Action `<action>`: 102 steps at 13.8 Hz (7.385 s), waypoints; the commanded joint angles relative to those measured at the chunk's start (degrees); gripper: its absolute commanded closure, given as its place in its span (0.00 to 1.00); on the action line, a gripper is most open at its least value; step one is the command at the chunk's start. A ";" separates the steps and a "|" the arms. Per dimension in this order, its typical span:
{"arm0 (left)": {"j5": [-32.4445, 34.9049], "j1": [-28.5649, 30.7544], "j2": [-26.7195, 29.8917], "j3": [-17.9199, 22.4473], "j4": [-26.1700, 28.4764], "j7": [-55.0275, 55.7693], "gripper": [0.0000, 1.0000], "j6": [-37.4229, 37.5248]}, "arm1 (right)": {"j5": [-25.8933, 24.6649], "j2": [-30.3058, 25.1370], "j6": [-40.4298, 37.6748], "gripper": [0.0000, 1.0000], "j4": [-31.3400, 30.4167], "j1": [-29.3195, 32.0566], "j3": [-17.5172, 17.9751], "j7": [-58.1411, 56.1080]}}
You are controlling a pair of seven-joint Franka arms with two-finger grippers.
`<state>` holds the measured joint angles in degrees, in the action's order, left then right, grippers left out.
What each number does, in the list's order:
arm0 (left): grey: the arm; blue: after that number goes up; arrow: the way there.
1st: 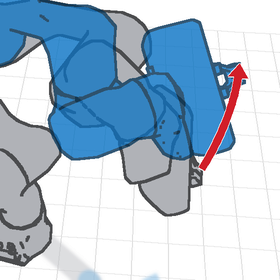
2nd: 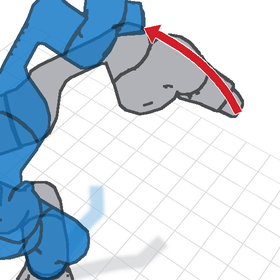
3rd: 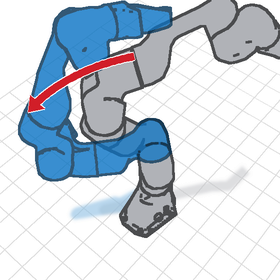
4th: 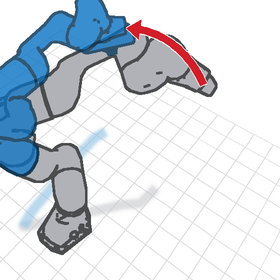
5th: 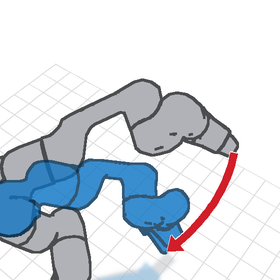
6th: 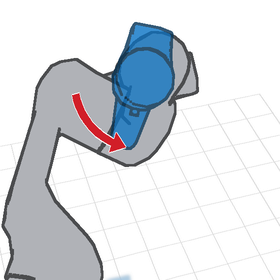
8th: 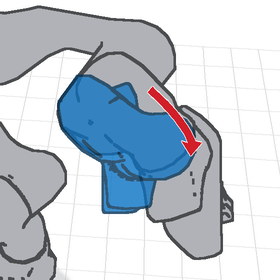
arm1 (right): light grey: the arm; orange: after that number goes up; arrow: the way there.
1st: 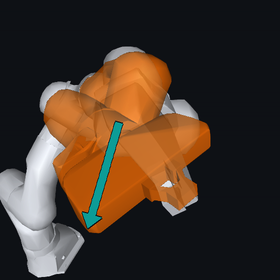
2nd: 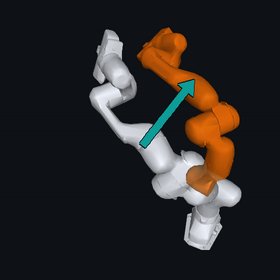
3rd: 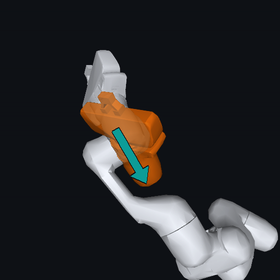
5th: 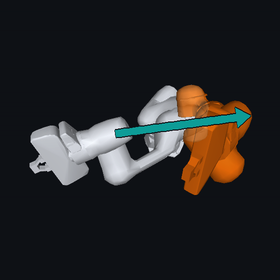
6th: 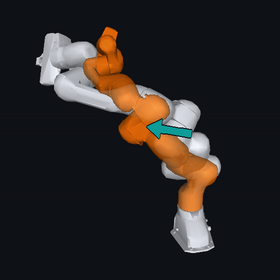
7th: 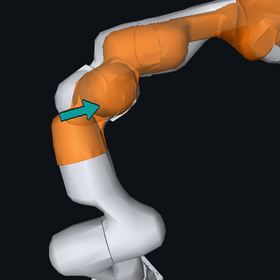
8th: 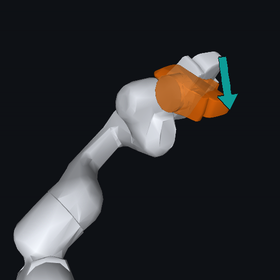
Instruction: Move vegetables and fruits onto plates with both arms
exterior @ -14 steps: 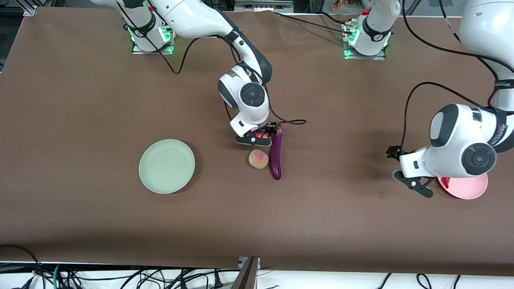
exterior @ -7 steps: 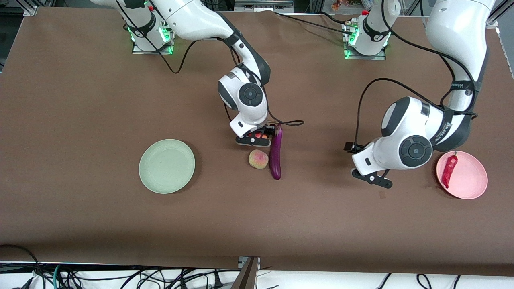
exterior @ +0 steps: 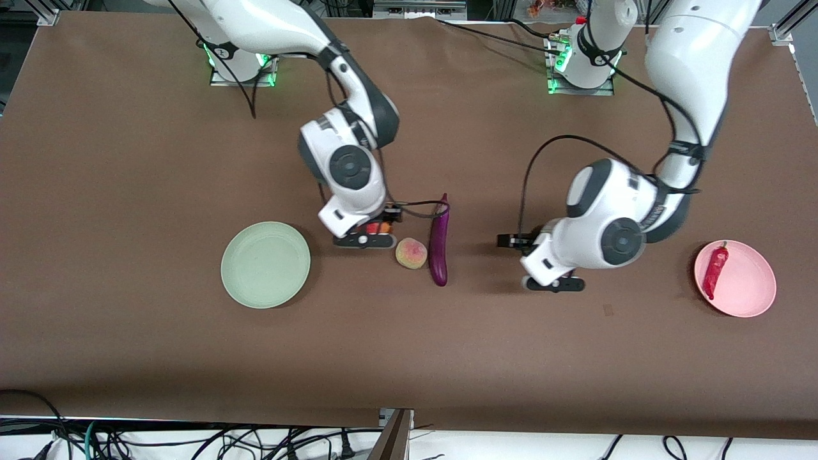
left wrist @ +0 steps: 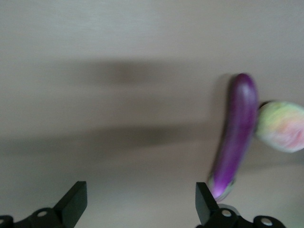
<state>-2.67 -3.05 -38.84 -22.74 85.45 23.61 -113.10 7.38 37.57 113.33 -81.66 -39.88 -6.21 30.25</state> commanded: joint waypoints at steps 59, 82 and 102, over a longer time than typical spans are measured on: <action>20.34 38.91 0.17 10.70 4.81 -70.28 0.00 -15.39 | -4.75 17.62 23.95 0.13 10.73 -2.66 2.78 26.70; 13.77 6.82 14.74 7.45 -24.39 -31.74 0.00 31.48 | -2.55 -0.30 7.85 0.76 -3.39 16.75 2.25 -22.40; 5.93 -0.02 43.24 21.25 14.83 -26.16 0.00 12.91 | -0.97 -14.00 -12.03 0.00 -0.09 19.67 -0.64 -28.57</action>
<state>2.08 -1.24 2.64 -2.76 98.70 -2.33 -99.26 6.73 26.08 109.67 -85.32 -20.39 -5.74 4.60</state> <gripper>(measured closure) 0.000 0.000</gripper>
